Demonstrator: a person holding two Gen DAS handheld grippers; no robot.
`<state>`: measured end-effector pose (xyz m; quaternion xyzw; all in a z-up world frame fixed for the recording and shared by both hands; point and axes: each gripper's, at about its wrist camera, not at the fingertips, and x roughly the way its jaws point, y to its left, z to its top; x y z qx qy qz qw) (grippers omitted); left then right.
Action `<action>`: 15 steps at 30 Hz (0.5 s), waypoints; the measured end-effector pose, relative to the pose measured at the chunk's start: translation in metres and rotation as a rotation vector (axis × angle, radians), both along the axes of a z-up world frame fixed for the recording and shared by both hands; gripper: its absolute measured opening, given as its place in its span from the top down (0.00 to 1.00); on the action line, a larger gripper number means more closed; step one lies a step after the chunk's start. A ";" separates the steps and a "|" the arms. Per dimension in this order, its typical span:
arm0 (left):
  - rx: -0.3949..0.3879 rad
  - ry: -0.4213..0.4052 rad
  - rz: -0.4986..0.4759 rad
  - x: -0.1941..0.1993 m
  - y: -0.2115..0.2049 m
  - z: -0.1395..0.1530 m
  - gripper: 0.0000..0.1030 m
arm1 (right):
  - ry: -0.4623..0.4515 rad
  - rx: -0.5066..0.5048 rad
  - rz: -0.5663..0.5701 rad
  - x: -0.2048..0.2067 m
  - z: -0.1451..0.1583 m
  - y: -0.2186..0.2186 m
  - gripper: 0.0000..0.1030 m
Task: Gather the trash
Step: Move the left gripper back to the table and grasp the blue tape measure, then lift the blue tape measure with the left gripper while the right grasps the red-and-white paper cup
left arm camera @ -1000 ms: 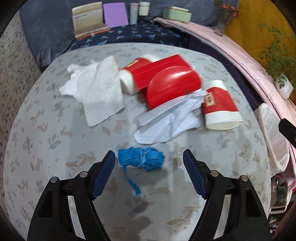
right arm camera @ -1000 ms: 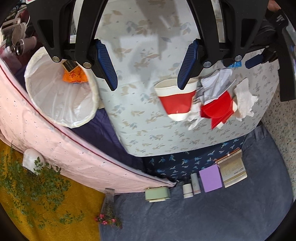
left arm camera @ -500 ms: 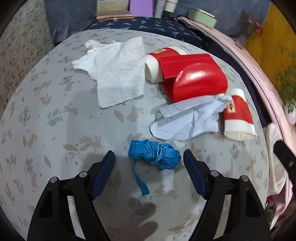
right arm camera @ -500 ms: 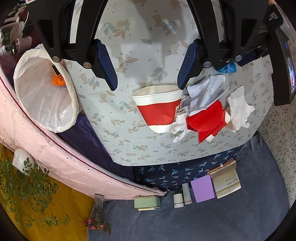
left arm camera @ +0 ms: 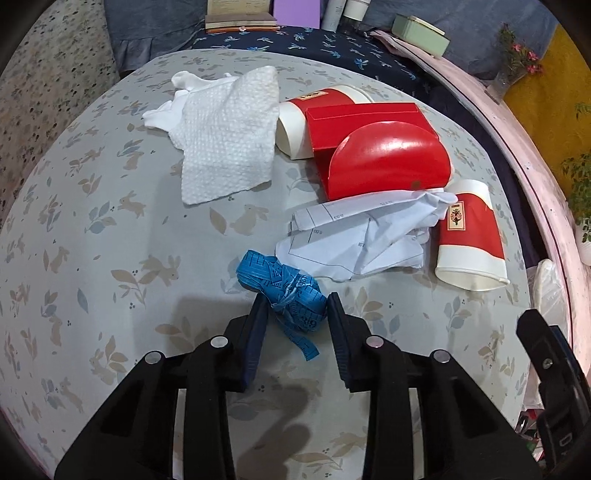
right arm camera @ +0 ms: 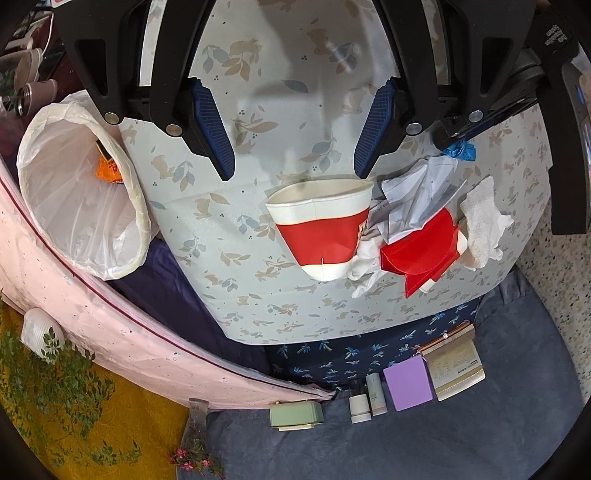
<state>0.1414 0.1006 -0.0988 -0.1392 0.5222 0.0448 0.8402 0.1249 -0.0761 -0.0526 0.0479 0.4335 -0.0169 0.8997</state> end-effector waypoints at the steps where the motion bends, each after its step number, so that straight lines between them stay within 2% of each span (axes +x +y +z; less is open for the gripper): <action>1: -0.005 -0.001 -0.007 0.000 0.001 0.000 0.72 | 0.003 0.006 0.000 0.001 -0.001 -0.001 0.38; 8: 0.009 -0.046 -0.048 -0.003 0.014 0.011 0.74 | 0.033 0.095 0.018 0.012 -0.014 -0.003 0.39; 12: 0.042 -0.082 -0.076 -0.003 0.018 0.020 0.74 | 0.054 0.183 0.036 0.022 -0.023 0.003 0.44; 15: 0.060 -0.099 -0.086 -0.001 0.021 0.025 0.74 | 0.063 0.209 0.036 0.030 -0.028 0.008 0.47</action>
